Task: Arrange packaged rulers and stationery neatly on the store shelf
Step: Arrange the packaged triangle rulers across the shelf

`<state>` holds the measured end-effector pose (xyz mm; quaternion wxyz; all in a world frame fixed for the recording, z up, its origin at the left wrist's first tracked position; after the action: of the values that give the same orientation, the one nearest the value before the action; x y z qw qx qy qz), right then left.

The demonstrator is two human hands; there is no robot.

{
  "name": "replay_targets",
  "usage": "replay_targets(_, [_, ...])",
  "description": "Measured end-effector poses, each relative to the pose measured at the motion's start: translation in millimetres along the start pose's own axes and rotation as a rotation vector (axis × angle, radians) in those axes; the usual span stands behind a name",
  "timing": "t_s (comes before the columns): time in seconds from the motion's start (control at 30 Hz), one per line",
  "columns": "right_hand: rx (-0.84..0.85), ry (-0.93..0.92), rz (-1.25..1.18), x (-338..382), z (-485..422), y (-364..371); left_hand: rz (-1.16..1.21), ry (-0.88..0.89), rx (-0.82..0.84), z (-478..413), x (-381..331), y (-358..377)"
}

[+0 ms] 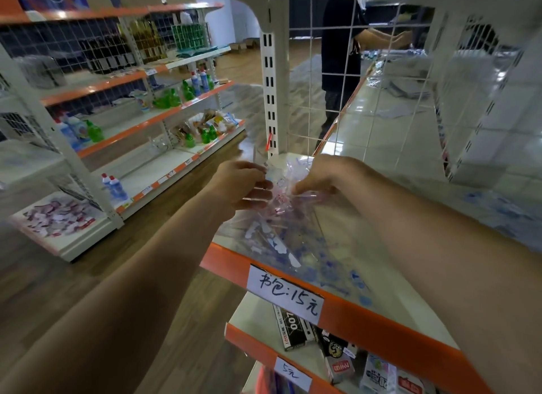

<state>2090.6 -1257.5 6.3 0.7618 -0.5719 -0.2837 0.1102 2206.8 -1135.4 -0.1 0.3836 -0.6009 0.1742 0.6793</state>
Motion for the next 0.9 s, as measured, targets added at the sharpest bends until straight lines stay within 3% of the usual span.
replay_targets(0.17, [0.057, 0.025, -0.107, -8, -3, 0, 0.028, -0.05, -0.016, -2, 4, 2])
replay_targets(0.37, [-0.014, 0.027, -0.342, -24, 2, 1, 0.067, -0.072, -0.023, -1, 5, 2])
replay_targets(0.5, [0.003, 0.078, -0.669, -39, 9, -6, 0.084, -0.036, 0.006, 2, 0, -1])
replay_targets(0.77, [-0.066, -0.002, -0.9, -66, 48, -37, 0.181, -0.053, 0.024, 16, -9, 11])
replay_targets(0.9, [-0.011, -0.02, -1.005, -70, 71, -41, 0.32, -0.127, 0.166, 32, -12, 38])
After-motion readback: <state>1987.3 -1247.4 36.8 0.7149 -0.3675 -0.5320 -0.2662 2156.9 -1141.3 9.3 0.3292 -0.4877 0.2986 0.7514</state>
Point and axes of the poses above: each hand's wrist, its own z-axis away from the middle knuckle, its own y-axis out of the palm, x = y × z, the point moved 2 cm from there along -z, towards the middle knuckle, and after that the axes turned 7 degrees about -x, right-handed, at the moved point
